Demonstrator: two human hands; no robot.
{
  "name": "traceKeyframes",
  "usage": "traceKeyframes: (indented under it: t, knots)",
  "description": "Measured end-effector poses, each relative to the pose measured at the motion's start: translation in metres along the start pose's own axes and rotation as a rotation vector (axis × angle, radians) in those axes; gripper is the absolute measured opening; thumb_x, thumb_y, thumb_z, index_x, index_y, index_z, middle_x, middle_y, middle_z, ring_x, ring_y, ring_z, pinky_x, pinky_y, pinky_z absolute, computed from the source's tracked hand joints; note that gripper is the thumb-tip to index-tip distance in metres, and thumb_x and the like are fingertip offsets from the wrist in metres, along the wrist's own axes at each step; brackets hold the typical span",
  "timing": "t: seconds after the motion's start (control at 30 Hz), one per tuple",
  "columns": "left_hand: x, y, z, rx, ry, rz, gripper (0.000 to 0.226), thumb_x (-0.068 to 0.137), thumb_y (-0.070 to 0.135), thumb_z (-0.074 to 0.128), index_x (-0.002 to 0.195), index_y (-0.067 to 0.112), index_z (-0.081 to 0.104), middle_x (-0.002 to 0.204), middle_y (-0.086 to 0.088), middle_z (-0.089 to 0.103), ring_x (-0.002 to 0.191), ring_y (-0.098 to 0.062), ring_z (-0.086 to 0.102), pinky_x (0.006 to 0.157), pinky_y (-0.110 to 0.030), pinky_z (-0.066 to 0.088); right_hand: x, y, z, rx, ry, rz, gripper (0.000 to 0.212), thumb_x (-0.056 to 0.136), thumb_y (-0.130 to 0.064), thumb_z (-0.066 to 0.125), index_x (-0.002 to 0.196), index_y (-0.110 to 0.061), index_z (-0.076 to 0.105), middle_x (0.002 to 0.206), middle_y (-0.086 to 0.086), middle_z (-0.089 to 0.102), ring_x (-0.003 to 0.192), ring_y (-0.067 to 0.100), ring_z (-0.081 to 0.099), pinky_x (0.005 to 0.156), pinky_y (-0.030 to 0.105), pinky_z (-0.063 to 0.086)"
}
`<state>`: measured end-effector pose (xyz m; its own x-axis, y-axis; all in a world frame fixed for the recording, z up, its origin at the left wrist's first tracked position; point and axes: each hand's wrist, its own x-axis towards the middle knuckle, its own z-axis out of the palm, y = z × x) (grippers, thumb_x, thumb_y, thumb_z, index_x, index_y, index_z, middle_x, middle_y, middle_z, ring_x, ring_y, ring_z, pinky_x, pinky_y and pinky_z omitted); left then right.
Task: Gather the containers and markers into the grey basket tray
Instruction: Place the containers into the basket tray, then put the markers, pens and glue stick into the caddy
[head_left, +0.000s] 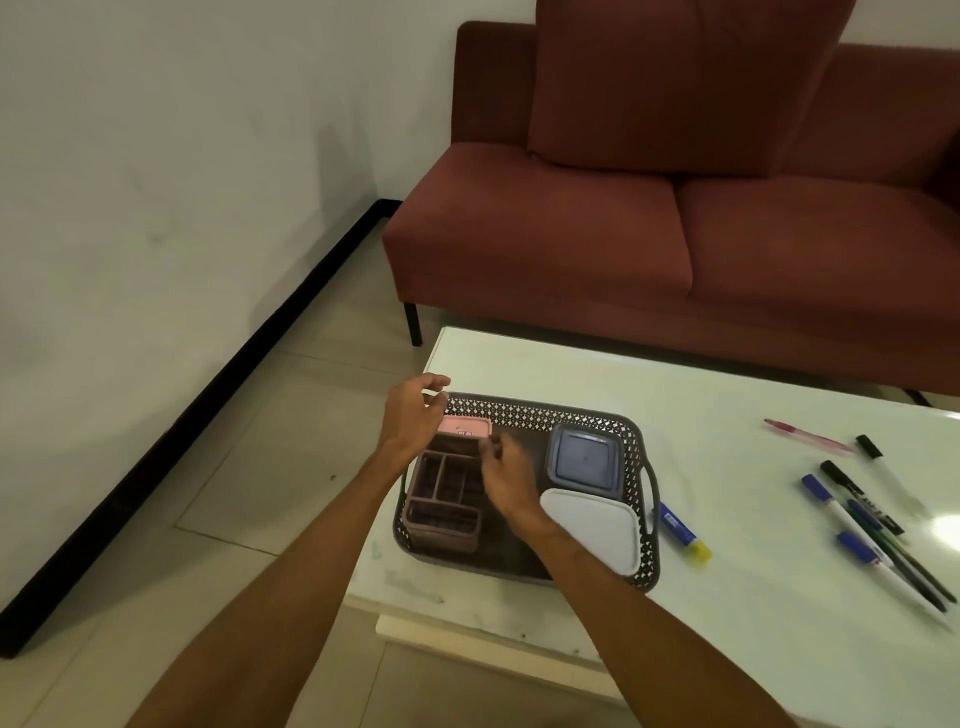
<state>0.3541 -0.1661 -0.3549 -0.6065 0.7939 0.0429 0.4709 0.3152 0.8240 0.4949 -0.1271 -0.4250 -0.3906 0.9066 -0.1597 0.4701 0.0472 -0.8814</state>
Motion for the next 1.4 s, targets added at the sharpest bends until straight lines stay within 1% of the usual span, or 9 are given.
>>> traceKeyframes:
  t: [0.13,0.23,0.4,0.63,0.83,1.0,1.2,1.33,1.4]
  knots:
    - [0.001,-0.001,-0.001,-0.001,0.013,-0.003,0.029,0.097,0.012,0.059,0.124,0.006,0.066,0.128,-0.013,0.067,0.110,-0.029,0.068,0.081,-0.035,0.062,0.015,0.004,-0.009,-0.021,0.057,0.072,0.032,0.103,-0.037,0.042,0.113,-0.012,0.058,0.112,0.008,0.064,0.102,0.024,0.062,0.083,0.036,0.051]
    - [0.002,-0.001,-0.001,-0.009,0.011,-0.005,0.029,0.097,0.010,0.059,0.125,0.005,0.066,0.128,-0.014,0.066,0.111,-0.030,0.067,0.085,-0.042,0.062,0.029,-0.002,-0.010,-0.037,-0.003,0.078,0.034,0.104,-0.036,0.040,0.116,-0.010,0.059,0.119,0.012,0.064,0.100,0.022,0.060,0.083,0.033,0.047]
    - [0.005,-0.002,0.004,-0.011,0.005,-0.001,0.029,0.097,0.011,0.059,0.125,0.005,0.066,0.127,-0.014,0.066,0.108,-0.032,0.068,0.081,-0.044,0.063,0.038,-0.005,-0.002,-0.032,-0.137,0.111,0.043,0.104,-0.041,0.039,0.126,-0.008,0.056,0.132,0.013,0.060,0.119,0.029,0.057,0.087,0.028,0.038]
    - [0.004,0.010,0.022,0.013,-0.020,0.035,0.028,0.094,0.008,0.061,0.120,0.007,0.070,0.122,-0.011,0.070,0.105,-0.026,0.069,0.091,-0.043,0.059,0.022,0.005,-0.022,0.054,-0.159,0.106,0.054,0.103,-0.048,0.037,0.145,-0.016,0.041,0.146,0.009,0.050,0.134,0.030,0.048,0.108,0.041,0.040]
    - [-0.001,0.048,0.061,0.039,-0.079,0.123,0.026,0.094,0.012,0.063,0.118,0.009,0.071,0.122,-0.007,0.071,0.101,-0.022,0.070,0.093,-0.036,0.058,0.016,-0.005,-0.091,0.082,0.046,-0.100,0.040,0.104,-0.035,0.043,0.135,-0.011,0.052,0.132,0.007,0.060,0.120,0.020,0.057,0.092,0.023,0.040]
    - [-0.014,0.091,0.122,0.006,-0.192,0.214,0.025,0.094,0.012,0.063,0.118,0.010,0.071,0.119,-0.006,0.072,0.095,-0.019,0.070,0.091,-0.035,0.058,0.008,0.007,-0.174,0.091,0.232,-0.125,0.038,0.103,-0.030,0.047,0.135,-0.009,0.054,0.134,0.007,0.060,0.120,0.021,0.058,0.098,0.030,0.049]
    - [-0.049,0.154,0.225,-0.046,-0.354,0.278,0.024,0.094,0.011,0.063,0.116,0.011,0.071,0.118,-0.005,0.072,0.094,-0.020,0.070,0.085,-0.030,0.059,-0.015,0.070,-0.269,0.075,0.471,0.026,0.033,0.100,-0.029,0.054,0.129,-0.014,0.059,0.128,0.003,0.063,0.111,0.017,0.062,0.092,0.023,0.046]
    - [-0.086,0.190,0.291,-0.070,-0.463,0.319,0.022,0.093,0.007,0.062,0.112,0.009,0.073,0.114,-0.007,0.074,0.092,-0.018,0.069,0.084,-0.026,0.056,-0.038,0.122,-0.325,0.055,0.606,0.121,0.030,0.097,-0.024,0.058,0.125,-0.014,0.063,0.124,0.001,0.066,0.110,0.017,0.063,0.097,0.032,0.052]
    - [-0.104,0.201,0.321,-0.073,-0.507,0.310,0.023,0.092,0.006,0.061,0.110,0.008,0.074,0.111,-0.007,0.074,0.093,-0.020,0.070,0.088,-0.028,0.056,-0.050,0.146,-0.350,0.035,0.665,0.147,0.026,0.095,-0.019,0.060,0.120,-0.012,0.066,0.118,0.002,0.069,0.107,0.018,0.065,0.091,0.029,0.052]
